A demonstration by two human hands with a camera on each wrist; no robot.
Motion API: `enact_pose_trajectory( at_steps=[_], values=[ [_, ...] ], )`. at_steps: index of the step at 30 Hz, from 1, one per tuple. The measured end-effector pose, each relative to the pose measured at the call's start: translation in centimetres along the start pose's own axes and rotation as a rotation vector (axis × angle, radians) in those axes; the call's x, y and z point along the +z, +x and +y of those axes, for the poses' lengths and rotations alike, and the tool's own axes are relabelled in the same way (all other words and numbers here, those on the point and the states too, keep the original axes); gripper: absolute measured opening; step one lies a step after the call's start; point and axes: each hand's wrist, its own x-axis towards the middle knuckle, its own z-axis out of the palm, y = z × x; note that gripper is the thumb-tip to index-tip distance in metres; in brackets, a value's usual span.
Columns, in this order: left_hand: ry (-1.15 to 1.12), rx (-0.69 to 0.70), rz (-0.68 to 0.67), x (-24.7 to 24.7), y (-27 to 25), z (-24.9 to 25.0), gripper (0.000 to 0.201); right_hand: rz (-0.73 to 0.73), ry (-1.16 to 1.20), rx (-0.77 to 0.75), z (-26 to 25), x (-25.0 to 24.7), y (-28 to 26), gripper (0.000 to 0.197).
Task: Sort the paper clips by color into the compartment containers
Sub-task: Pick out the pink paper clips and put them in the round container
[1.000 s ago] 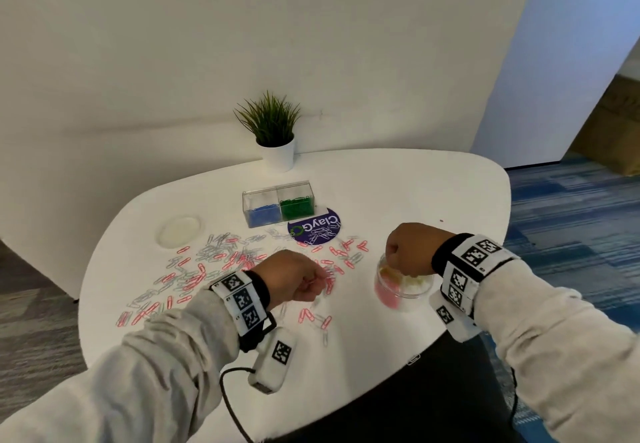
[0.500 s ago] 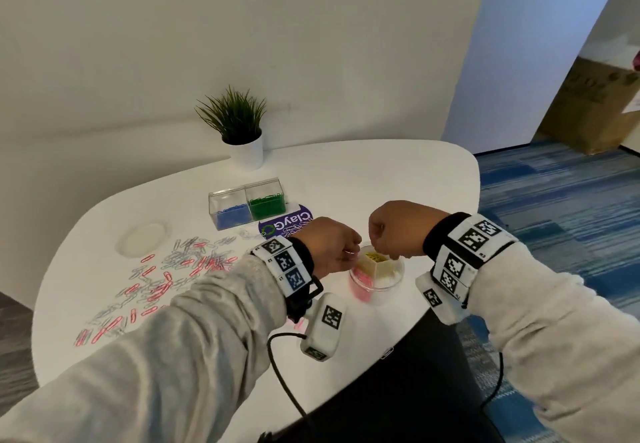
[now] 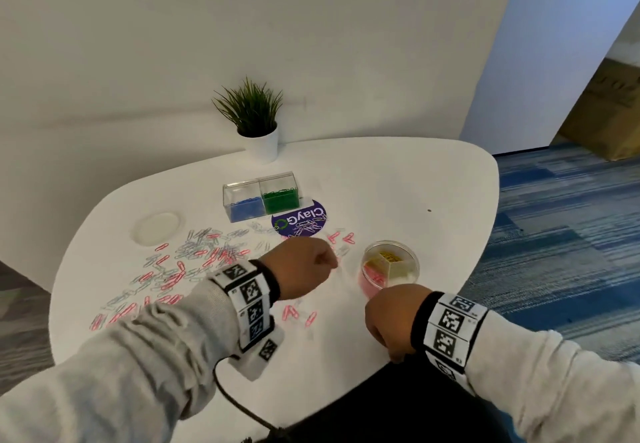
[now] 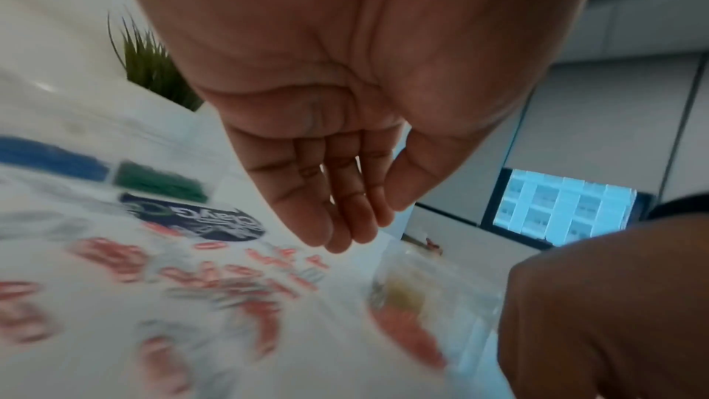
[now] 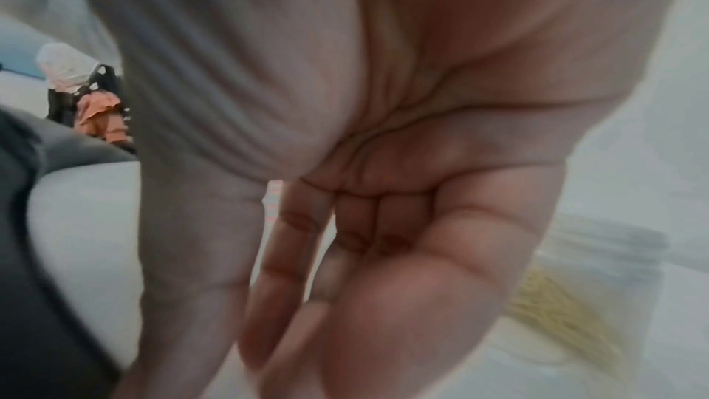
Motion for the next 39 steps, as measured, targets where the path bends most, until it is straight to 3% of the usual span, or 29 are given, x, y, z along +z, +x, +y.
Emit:
enact_pose_trajectory(
  at_steps=[6, 11, 16, 21, 24, 29, 31, 34, 39],
  values=[
    [0.245, -0.038, -0.038, 0.0, -3.3, -5.5, 0.021, 0.063, -0.077, -0.011, -0.5, 0.7, 0.6, 0.012],
    [0.357, -0.073, -0.04, 0.6, -4.6, -8.4, 0.018, 0.112, 0.101, -0.001, -0.3, 1.6, 1.4, 0.017],
    [0.322, -0.01, -0.076, 1.5, -6.0, -8.4, 0.015, 0.276, 0.406, -0.043, -1.7, 1.1, 2.8, 0.021],
    [0.402, 0.062, -0.111, 2.5, -7.3, -9.5, 0.019, 0.325, 0.677, -0.052, -3.0, -0.9, 5.2, 0.021],
    [0.447, 0.138, -0.088, 2.9, -7.5, -9.9, 0.02, 0.412, 0.673, 0.014, -3.8, -1.3, 6.4, 0.012],
    [0.523, 0.195, -0.056, 3.3, -7.7, -10.2, 0.034, 0.477, 0.474, 0.018, -5.6, -1.1, 8.0, 0.021],
    [0.468, 0.173, -0.038, 2.9, -7.5, -10.0, 0.025, 0.468, 0.478, 0.031, -5.9, -1.2, 8.4, 0.02],
    [0.321, 0.169, 0.027, 2.9, -6.8, -10.0, 0.029, 0.445, 0.548, 0.042, -5.4, -1.8, 8.4, 0.016],
    [0.391, 0.236, -0.022, 3.4, -5.2, -8.2, 0.031, 0.532, 0.839, 0.117, -2.5, -2.8, 7.2, 0.004]
  ],
)
